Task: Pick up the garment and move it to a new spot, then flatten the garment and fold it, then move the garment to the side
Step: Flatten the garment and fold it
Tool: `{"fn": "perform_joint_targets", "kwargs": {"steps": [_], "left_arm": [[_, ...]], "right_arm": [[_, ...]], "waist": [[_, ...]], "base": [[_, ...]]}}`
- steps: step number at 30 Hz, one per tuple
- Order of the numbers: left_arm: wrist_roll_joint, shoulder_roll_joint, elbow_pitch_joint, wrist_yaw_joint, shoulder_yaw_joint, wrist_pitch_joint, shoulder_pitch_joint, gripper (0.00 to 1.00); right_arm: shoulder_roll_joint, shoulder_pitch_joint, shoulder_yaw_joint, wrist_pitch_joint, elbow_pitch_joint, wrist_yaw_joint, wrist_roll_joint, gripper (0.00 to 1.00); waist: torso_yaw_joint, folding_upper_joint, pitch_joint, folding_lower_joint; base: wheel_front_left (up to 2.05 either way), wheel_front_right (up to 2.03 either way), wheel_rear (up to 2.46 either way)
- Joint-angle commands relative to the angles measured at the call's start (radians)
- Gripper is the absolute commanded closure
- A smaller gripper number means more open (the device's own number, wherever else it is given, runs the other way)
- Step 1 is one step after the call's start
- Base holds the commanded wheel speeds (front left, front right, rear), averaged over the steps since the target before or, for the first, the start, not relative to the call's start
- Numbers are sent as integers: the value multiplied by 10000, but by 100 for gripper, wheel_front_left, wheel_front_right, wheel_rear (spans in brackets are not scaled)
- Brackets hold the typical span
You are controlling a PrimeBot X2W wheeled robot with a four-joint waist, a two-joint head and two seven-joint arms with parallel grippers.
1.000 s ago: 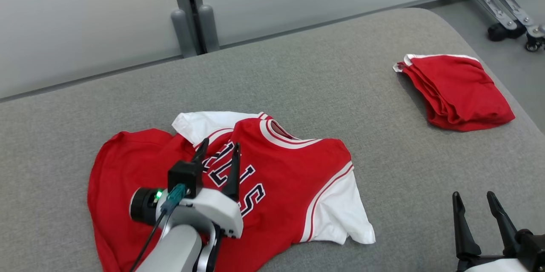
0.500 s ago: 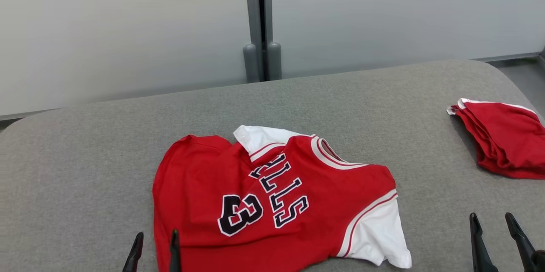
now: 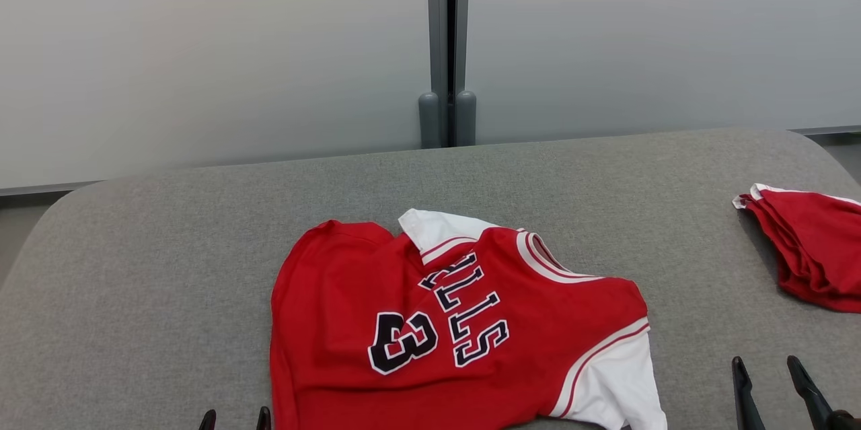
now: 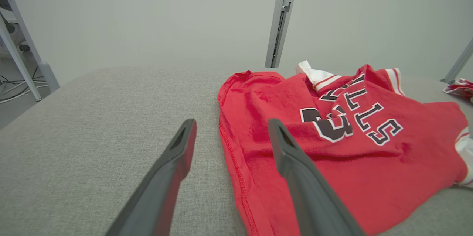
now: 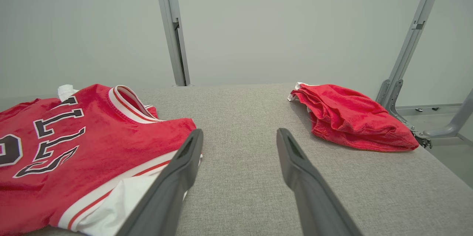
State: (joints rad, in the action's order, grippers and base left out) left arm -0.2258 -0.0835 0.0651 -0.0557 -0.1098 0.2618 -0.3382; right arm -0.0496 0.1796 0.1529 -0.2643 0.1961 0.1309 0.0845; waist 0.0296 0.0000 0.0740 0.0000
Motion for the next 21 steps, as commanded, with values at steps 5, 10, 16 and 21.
{"fn": "perform_joint_targets", "kwargs": {"steps": [5, 10, 16, 21], "left_arm": [[282, 155, 129, 340, 306, 41, 14, 0], [403, 234, 175, 514, 500, 41, 106, 0], [466, 300, 243, 654, 632, 41, 145, 0], [463, 313, 269, 703, 640, 41, 189, 0]], "right_arm": [[-33, 64, -138, 0, -58, -2, 65, 0], [-33, -22, -263, -2, -117, -2, 53, 0], [-34, -43, -466, -2, -166, -2, 18, 0], [-33, -38, -583, 0, -164, -2, 60, 0]], "waist": [[-75, 0, -50, 0], [-132, 0, -72, 0], [-176, 0, -19, 0], [-180, 0, -7, 0]], "base": [[0, 0, 0], [0, 0, 0], [0, 0, 0], [0, 0, 0]]}}
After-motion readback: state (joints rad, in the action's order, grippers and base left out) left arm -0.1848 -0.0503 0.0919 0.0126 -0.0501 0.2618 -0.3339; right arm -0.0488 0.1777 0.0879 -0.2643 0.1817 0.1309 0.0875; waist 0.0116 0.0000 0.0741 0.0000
